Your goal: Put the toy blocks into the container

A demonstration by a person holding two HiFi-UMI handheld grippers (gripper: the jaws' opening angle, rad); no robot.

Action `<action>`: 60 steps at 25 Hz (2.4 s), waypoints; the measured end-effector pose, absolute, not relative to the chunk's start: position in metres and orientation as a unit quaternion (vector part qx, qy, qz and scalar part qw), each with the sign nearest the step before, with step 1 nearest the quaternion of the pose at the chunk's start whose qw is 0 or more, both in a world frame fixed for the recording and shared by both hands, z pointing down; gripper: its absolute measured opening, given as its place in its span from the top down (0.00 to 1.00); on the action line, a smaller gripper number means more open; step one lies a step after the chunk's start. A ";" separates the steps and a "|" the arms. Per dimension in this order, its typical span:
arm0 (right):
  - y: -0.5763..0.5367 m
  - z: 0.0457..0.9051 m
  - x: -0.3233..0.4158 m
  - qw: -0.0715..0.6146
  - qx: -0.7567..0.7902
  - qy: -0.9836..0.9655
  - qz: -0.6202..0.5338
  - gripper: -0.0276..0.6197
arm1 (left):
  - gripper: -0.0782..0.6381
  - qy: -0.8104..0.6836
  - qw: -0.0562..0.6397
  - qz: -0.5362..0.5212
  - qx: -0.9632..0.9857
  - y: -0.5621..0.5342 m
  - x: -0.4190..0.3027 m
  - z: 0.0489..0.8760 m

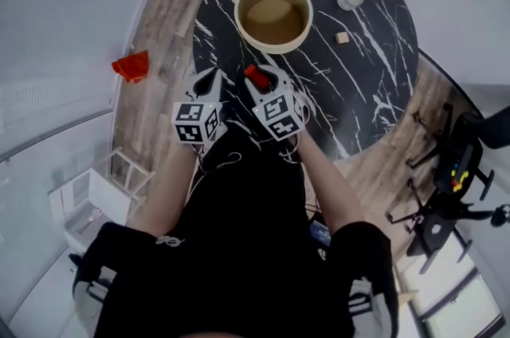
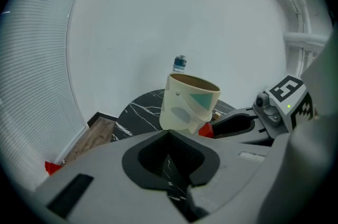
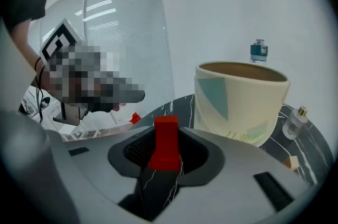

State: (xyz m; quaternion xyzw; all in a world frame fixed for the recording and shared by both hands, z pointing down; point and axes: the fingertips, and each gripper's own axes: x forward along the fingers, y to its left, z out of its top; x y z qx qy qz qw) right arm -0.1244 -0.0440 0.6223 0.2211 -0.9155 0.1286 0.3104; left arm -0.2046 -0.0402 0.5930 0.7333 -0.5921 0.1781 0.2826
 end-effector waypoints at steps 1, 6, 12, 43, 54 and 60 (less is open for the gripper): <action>-0.046 0.616 -0.129 0.303 0.227 -0.917 0.128 0.77 | 0.89 -0.595 0.277 0.174 0.734 -0.042 -0.211 0.589; -0.060 0.581 -0.144 0.269 0.264 -0.919 0.114 0.77 | 0.89 -0.591 0.254 0.156 0.749 -0.057 -0.228 0.567; -0.080 0.534 -0.149 0.236 0.315 -0.916 0.081 0.77 | 0.89 -0.570 0.223 0.128 0.781 -0.083 -0.229 0.531; -0.173 0.514 -0.099 0.246 0.440 -0.854 0.129 0.77 | 0.89 -0.498 0.189 0.107 0.839 -0.159 -0.189 0.496; -0.175 0.523 -0.096 0.261 0.439 -0.850 0.132 0.70 | 0.89 -0.491 0.191 0.111 0.843 -0.161 -0.180 0.497; -0.171 0.515 -0.088 0.248 0.450 -0.848 0.126 0.70 | 0.89 -0.487 0.185 0.110 0.846 -0.156 -0.175 0.492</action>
